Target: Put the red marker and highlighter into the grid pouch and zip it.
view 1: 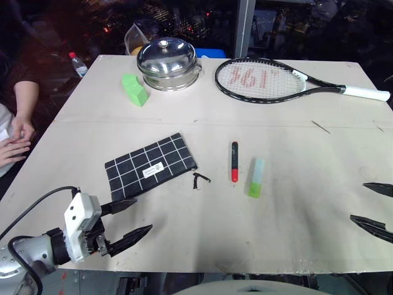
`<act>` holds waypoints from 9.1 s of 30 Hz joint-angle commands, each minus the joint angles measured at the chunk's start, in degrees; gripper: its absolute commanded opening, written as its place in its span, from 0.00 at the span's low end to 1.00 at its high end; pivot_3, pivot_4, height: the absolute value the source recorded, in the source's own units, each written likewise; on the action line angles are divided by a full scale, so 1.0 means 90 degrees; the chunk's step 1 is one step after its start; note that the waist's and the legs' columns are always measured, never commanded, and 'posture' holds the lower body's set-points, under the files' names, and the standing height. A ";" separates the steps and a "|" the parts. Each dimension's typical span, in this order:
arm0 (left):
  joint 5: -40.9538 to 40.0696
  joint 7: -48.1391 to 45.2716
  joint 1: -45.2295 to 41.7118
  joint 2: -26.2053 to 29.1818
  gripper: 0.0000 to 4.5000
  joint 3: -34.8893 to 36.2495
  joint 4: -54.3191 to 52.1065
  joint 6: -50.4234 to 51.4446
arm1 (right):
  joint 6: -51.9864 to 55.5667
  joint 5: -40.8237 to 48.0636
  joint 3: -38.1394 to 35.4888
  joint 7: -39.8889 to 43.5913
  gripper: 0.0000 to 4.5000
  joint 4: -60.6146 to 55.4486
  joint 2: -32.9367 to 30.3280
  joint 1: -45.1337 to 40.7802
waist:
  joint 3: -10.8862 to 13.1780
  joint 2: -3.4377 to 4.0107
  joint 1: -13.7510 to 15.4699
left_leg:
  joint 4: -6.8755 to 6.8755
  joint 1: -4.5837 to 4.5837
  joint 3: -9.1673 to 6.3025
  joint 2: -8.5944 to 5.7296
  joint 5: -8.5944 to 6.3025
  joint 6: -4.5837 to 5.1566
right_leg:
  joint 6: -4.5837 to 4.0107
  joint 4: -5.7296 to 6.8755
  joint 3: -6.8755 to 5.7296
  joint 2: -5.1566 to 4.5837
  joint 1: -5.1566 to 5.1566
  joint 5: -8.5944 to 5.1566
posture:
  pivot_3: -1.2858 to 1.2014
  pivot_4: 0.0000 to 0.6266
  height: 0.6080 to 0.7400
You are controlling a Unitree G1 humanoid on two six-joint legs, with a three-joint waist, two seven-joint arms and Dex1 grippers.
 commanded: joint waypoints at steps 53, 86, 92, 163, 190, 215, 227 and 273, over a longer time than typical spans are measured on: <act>0.3085 0.2249 -0.4497 0.0529 0.29 -0.3602 0.5903 -0.7582 | 0.1182 0.0909 0.3189 -0.3307 1.00 -0.3708 0.0839 -0.1375 | -0.0114 0.0092 0.0164 | 0.0046 -0.0003 -0.0012 -0.0010 -0.0019 0.0082 | 0.0057 -0.0004 -0.0165 -0.0105 0.0111 -0.0040 | 0.52 0.24 1.00; 0.1711 0.1804 -0.3438 -0.0068 0.00 -0.3140 0.1964 -0.3439 | 0.5583 0.0229 0.5614 -0.5881 0.02 0.0461 0.3286 -0.7056 | -0.0103 0.0079 -0.0063 | 0.0030 -0.0005 0.0002 -0.0018 -0.0022 0.0083 | 0.0053 0.0000 -0.0112 -0.0085 0.0094 -0.0012 | 0.52 0.24 1.00; 0.1982 0.2097 -0.3927 -0.0369 0.00 -0.3201 0.2216 -0.3240 | 0.6318 0.0743 0.5505 -0.5493 0.02 -0.0146 0.3231 -0.7152 | -0.0102 0.0081 -0.0061 | 0.0031 -0.0005 0.0000 -0.0017 -0.0022 0.0083 | 0.0053 0.0002 -0.0113 -0.0083 0.0093 -0.0012 | 0.52 0.24 1.00; 0.2883 0.2343 -0.4735 -0.1573 0.00 -0.4041 0.2242 -0.3225 | 0.3875 -0.2005 0.8016 -0.4998 0.02 -0.0824 0.1411 -0.7698 | -0.0058 0.0074 -0.0081 | 0.0033 -0.0074 -0.0022 -0.0029 -0.0022 0.0086 | 0.0061 -0.0003 -0.0119 -0.0075 0.0034 -0.0016 | 0.52 0.24 1.00; 0.2468 0.2294 -0.4730 -0.0932 0.00 -0.3284 0.2324 -0.2519 | 0.1618 -0.4282 0.7159 -0.3562 0.99 0.0237 0.2007 -0.7382 | -0.0051 0.0064 -0.0043 | 0.0051 -0.0088 -0.0003 -0.0022 -0.0002 0.0054 | 0.0063 0.0009 -0.0145 -0.0063 0.0021 -0.0013 | 0.52 0.24 1.00; 0.2529 0.2379 -0.4828 -0.0688 0.00 -0.3071 0.2392 -0.2407 | 0.9336 -0.2817 0.6888 -0.6316 0.07 -0.0277 0.3934 -0.7580 | -0.0058 0.0057 -0.0081 | 0.0052 -0.0085 -0.0031 -0.0031 -0.0015 0.0077 | 0.0058 0.0017 -0.0169 -0.0078 0.0027 -0.0011 | 0.52 0.24 1.00; 0.2342 0.1974 -0.4860 -0.0592 0.00 -0.3110 0.2609 -0.2625 | 0.6524 -0.3058 0.9039 -0.4688 0.04 -0.1710 0.0910 -0.9735 | -0.0045 0.0063 -0.0091 | 0.0042 -0.0095 -0.0033 -0.0025 -0.0017 0.0077 | 0.0056 0.0015 -0.0172 -0.0076 0.0010 -0.0013 | 0.52 0.24 1.00; 0.2423 0.1818 -0.4584 -0.0664 0.00 -0.3306 0.2441 -0.3052 | -0.5992 -0.4992 0.8531 0.0380 0.74 0.3664 0.0268 -0.8482 | -0.0038 0.0059 -0.0101 | 0.0050 0.0004 0.0072 -0.0014 0.0001 0.0049 | 0.0058 0.0069 -0.0065 -0.0045 0.0030 -0.0015 | 0.52 0.24 1.00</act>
